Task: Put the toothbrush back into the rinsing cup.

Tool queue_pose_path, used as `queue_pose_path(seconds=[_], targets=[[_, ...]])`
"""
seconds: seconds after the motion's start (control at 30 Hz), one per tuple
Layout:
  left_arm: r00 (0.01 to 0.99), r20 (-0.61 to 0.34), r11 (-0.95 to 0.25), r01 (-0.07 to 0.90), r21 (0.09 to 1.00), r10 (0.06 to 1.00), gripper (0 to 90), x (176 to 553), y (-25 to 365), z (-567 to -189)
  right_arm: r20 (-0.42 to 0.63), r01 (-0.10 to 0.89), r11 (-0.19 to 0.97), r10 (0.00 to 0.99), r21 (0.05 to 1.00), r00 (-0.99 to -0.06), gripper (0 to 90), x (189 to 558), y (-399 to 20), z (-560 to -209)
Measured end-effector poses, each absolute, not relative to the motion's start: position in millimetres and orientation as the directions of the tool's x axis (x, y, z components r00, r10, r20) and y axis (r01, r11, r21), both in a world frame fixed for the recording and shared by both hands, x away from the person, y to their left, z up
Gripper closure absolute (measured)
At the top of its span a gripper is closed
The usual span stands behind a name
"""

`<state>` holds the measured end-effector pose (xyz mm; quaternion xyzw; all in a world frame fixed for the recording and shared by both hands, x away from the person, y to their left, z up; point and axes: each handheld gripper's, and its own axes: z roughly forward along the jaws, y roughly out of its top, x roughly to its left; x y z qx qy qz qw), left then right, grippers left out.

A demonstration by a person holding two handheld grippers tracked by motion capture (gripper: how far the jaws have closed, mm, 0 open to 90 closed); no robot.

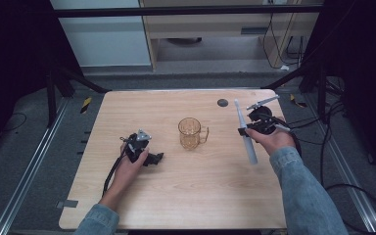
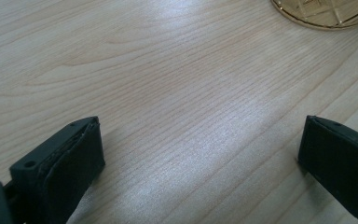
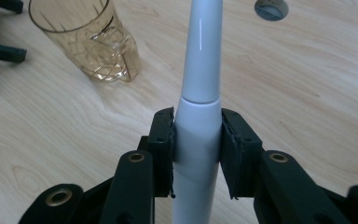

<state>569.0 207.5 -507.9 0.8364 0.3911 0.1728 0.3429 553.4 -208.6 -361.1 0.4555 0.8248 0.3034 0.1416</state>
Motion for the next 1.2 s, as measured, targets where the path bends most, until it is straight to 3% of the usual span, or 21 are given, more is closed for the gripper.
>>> queue_pose_path(seconds=[1.2], targets=[[0.631,0.019,-0.454,0.537,0.711,0.775,0.0,569,207,-508,0.042,0.56,0.298,0.857,0.773,-0.514,67.5,577,-204,-334]])
